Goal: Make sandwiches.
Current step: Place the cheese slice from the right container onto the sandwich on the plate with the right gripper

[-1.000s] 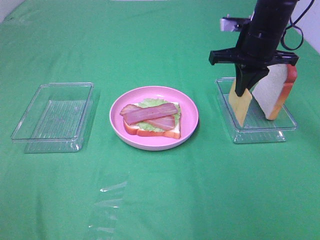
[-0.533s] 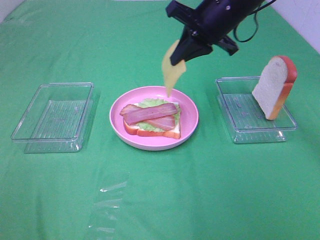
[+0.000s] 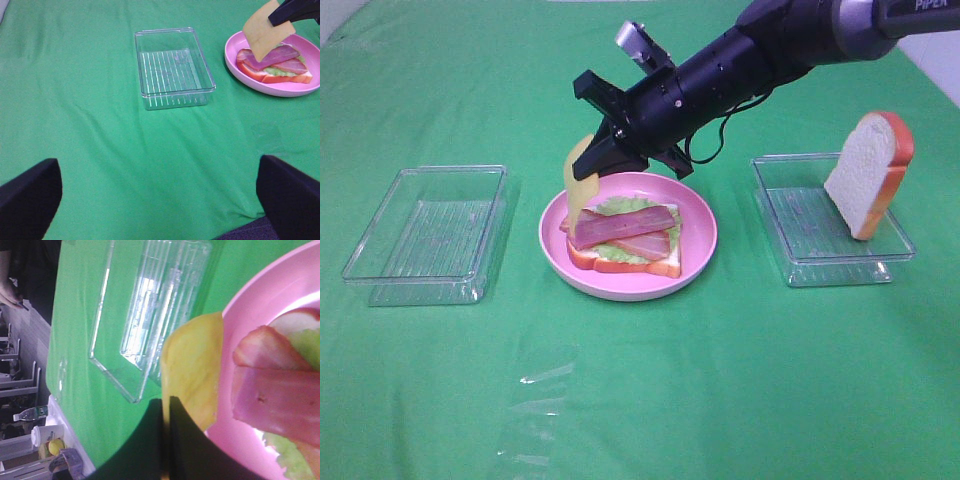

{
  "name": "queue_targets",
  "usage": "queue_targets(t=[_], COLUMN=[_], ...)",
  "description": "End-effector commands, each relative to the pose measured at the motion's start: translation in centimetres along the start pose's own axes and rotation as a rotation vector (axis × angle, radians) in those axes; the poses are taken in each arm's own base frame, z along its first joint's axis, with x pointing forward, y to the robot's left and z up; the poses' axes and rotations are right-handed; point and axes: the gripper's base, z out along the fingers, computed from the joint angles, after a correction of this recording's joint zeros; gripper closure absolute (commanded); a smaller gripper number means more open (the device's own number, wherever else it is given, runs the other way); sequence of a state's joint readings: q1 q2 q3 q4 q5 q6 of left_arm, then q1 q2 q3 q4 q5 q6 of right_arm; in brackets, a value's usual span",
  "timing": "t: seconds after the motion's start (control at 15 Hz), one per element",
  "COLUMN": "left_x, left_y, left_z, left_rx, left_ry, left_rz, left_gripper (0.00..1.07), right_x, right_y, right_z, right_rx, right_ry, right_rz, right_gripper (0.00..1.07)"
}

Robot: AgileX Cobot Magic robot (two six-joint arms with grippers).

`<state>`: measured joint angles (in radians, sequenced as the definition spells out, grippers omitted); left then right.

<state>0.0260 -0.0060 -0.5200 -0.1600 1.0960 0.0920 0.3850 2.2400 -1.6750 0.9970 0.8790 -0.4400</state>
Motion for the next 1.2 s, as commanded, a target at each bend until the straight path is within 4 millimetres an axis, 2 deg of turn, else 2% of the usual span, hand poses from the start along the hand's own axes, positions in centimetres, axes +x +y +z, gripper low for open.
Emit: queue_targets(t=[0.07, 0.47, 0.8, 0.93, 1.0, 1.07, 1.13, 1.2], left_x=[0.0, 0.0, 0.0, 0.0, 0.0, 0.0, 0.0, 0.0], left_y=[0.0, 0.0, 0.0, 0.0, 0.0, 0.0, 0.0, 0.0], left_z=[-0.2, -0.2, -0.2, -0.2, -0.2, -0.2, -0.2, -0.2], left_rx=[0.007, 0.007, 0.007, 0.007, 0.007, 0.008, 0.008, 0.008], left_ry=[-0.034, -0.034, -0.034, -0.034, -0.034, -0.034, -0.034, -0.034], left_rz=[-0.005, -0.005, -0.005, -0.005, -0.005, -0.005, -0.005, -0.005], left_gripper=[0.09, 0.09, 0.09, 0.09, 0.09, 0.09, 0.09, 0.09], right_x=[-0.1, 0.2, 0.3, 0.2, 0.2, 0.0, 0.0, 0.0], right_y=[-1.1, -2.9, -3.1, -3.1, -2.7, -1.4, -0.5, 0.3], right_z=[0.5, 0.1, -0.1, -0.2, -0.7, -2.3, -3.5, -4.5], right_rx=[0.066, 0.245, 0.274, 0.283, 0.294, 0.329, 0.354, 0.367], right_ry=[-0.002, 0.053, 0.061, 0.061, 0.055, 0.038, 0.026, 0.021], right_rz=[-0.049, -0.146, -0.146, -0.155, -0.157, -0.183, -0.224, -0.247], right_gripper=[1.07, 1.07, 1.06, 0.88, 0.64, 0.14, 0.09, 0.09])
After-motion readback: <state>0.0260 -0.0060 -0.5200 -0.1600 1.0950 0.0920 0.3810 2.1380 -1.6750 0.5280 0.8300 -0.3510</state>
